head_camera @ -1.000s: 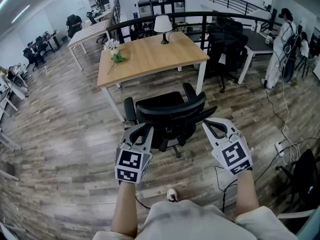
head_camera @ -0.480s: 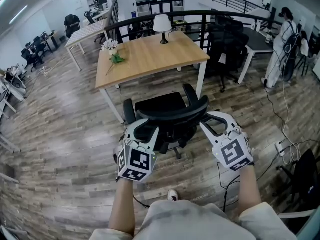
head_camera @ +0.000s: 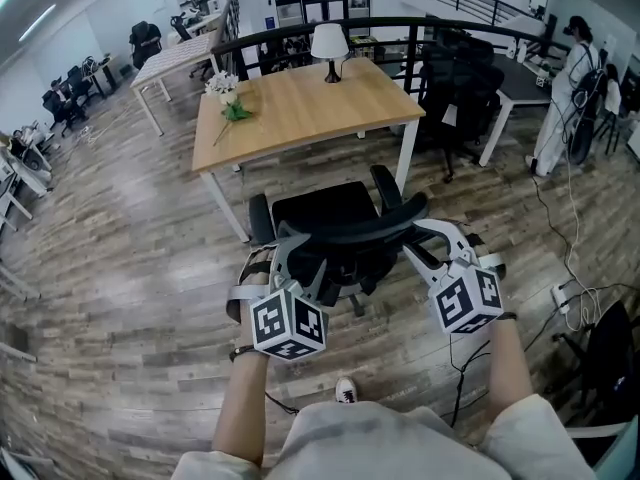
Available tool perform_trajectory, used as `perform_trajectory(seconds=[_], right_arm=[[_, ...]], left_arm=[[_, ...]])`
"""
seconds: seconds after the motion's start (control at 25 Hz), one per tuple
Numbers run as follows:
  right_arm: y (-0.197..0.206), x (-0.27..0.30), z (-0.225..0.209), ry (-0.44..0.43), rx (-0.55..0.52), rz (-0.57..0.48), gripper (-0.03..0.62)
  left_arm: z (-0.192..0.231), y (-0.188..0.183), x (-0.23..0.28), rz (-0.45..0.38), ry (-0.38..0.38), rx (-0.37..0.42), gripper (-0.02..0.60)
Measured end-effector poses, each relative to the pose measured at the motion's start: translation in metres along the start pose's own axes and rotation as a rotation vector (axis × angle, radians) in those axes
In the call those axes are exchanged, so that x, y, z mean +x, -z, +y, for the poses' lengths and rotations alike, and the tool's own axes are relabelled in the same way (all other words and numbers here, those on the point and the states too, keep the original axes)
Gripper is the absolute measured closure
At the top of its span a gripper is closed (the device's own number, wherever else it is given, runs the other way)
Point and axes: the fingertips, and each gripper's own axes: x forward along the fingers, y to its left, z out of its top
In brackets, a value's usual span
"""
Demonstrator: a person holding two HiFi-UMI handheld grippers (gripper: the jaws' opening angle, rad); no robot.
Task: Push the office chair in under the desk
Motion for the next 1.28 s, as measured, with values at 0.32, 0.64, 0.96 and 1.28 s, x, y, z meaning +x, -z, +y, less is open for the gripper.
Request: perform_trajectory(seconds=[0.32,0.64,0.96,1.28], right_arm=[[0.014,0.013,-0.003,0.054,-0.216,0.115,0.427],[0.023,0.021,0.002,0.076,-0.365,0.180,0.427],[0.023,0.033,-0.002,0.091,-0.486,0.151,0.427],[0.025,0.044,0.000,0.087,-0.562,0.103,0.430]], left_arm=[[-0.004,-0.007,0.012,0.009,0.001,0.138,0.390],[-0.005,0.001,0.017,0.035,-0.046,0.228,0.391],[-0.003,-0.002,0.027,0.120,-0.070,0.354,0.391],[-0.002,0.000,0.030,0.168,-0.111,0.381,0.428]])
